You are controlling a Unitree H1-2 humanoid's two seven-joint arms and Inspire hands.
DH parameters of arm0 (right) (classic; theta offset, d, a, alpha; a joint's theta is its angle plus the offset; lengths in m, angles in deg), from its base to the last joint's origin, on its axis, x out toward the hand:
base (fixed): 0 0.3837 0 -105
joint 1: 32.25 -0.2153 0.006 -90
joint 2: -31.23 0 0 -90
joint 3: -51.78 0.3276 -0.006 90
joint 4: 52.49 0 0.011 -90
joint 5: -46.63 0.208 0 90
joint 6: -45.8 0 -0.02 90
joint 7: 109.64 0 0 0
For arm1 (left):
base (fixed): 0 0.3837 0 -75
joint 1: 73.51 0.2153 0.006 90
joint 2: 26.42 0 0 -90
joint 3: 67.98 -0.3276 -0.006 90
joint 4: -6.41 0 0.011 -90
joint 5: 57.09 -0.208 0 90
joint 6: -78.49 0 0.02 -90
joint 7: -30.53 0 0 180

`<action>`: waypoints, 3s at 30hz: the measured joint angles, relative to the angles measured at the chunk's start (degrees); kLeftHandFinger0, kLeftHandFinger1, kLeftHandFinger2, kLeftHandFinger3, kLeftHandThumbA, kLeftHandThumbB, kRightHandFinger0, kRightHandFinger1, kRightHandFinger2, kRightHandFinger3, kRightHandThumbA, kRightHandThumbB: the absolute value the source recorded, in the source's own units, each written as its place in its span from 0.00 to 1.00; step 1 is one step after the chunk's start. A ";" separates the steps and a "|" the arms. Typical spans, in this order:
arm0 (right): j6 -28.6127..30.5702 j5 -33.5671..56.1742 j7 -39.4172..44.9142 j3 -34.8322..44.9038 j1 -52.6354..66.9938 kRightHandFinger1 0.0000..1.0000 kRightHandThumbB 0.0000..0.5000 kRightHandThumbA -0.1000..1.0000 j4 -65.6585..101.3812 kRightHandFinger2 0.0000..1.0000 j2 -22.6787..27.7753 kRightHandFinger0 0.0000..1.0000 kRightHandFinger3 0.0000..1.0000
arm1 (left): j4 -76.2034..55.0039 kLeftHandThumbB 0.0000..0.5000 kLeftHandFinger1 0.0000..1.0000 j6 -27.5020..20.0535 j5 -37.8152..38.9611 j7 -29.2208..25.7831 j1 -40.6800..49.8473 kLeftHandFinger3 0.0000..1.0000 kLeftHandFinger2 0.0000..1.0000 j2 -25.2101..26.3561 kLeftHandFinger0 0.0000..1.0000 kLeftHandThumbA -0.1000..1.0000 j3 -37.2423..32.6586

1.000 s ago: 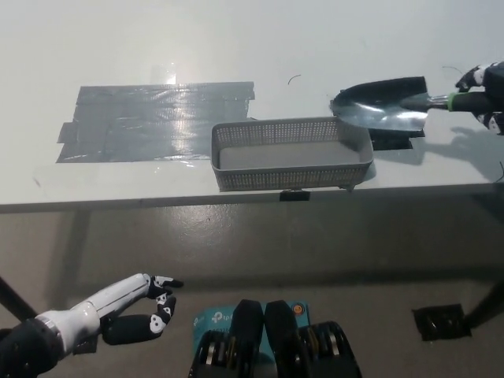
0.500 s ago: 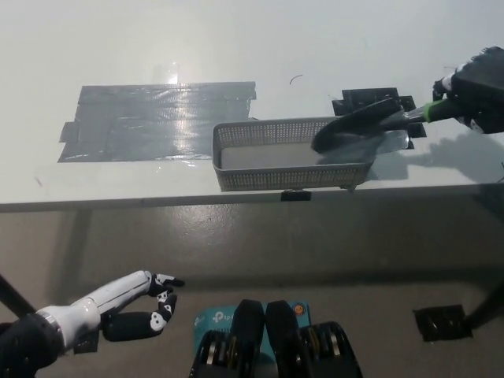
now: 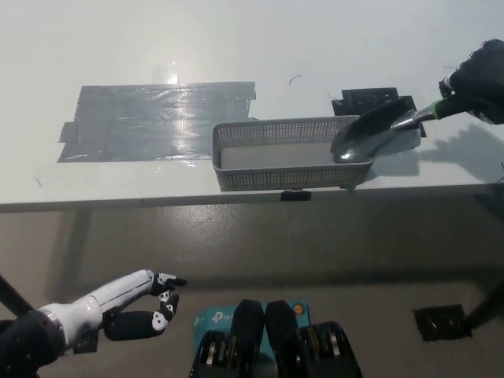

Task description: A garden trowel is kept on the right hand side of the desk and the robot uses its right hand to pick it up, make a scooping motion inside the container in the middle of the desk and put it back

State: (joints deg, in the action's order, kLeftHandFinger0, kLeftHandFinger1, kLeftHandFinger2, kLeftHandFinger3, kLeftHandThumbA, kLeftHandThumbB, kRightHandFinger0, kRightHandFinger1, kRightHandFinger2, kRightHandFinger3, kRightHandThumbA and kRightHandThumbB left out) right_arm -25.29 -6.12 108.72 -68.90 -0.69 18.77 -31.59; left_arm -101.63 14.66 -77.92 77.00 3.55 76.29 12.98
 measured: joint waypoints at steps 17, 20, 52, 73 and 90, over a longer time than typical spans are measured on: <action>-4.79 -6.10 8.25 -2.66 -1.68 0.01 0.00 0.09 1.91 0.09 -8.40 0.00 0.58 | -0.38 0.00 0.96 0.00 -3.69 4.43 -2.57 1.00 0.93 -1.25 1.00 0.93 0.08; -5.95 -7.04 9.25 -2.89 -1.31 0.04 0.00 0.05 2.43 0.15 -9.31 0.00 0.69 | -0.37 0.00 0.96 0.00 -4.38 5.16 -3.38 1.00 0.93 -1.72 1.00 0.95 0.17; -24.52 -13.72 9.93 -5.11 1.74 0.21 0.00 0.00 -10.97 0.47 -26.43 0.00 0.46 | 0.05 0.00 0.98 0.00 -10.07 12.93 -4.36 1.00 0.94 -5.94 1.00 0.99 0.49; -21.84 -4.47 -3.49 8.07 4.72 0.21 0.28 0.00 -16.82 0.50 -29.70 0.00 0.23 | 0.69 0.01 0.97 0.00 -11.83 13.25 -3.94 1.00 0.94 -6.65 1.00 1.00 -1.33; -18.49 0.09 -10.75 13.31 6.69 0.25 0.33 0.00 -15.01 0.61 -28.27 0.00 0.64 | 1.25 0.00 0.97 0.00 -12.15 13.23 -2.61 1.00 0.97 -7.08 1.00 1.00 -2.31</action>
State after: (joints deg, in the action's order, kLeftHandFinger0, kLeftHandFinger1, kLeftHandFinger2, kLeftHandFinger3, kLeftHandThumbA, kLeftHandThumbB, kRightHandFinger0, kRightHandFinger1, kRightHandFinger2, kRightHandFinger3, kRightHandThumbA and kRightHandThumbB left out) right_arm -43.77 -6.03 97.97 -55.59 6.01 3.76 -59.86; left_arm -100.38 14.66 -90.07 90.22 0.94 69.21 10.67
